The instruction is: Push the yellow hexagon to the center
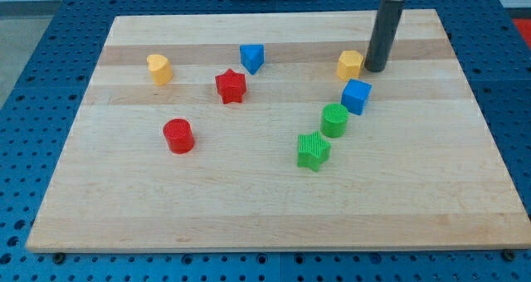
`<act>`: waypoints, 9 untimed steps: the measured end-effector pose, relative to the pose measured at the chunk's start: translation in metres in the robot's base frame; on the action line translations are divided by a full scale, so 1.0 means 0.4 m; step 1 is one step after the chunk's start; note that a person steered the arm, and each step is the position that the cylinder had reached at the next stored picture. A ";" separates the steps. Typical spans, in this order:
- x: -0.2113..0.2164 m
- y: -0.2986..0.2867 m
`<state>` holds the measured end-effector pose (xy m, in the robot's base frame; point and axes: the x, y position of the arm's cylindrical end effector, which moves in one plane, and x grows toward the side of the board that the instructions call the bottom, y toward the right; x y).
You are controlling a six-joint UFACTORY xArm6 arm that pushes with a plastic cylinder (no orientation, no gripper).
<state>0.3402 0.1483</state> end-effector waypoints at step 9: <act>0.001 -0.354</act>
<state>0.3408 0.0066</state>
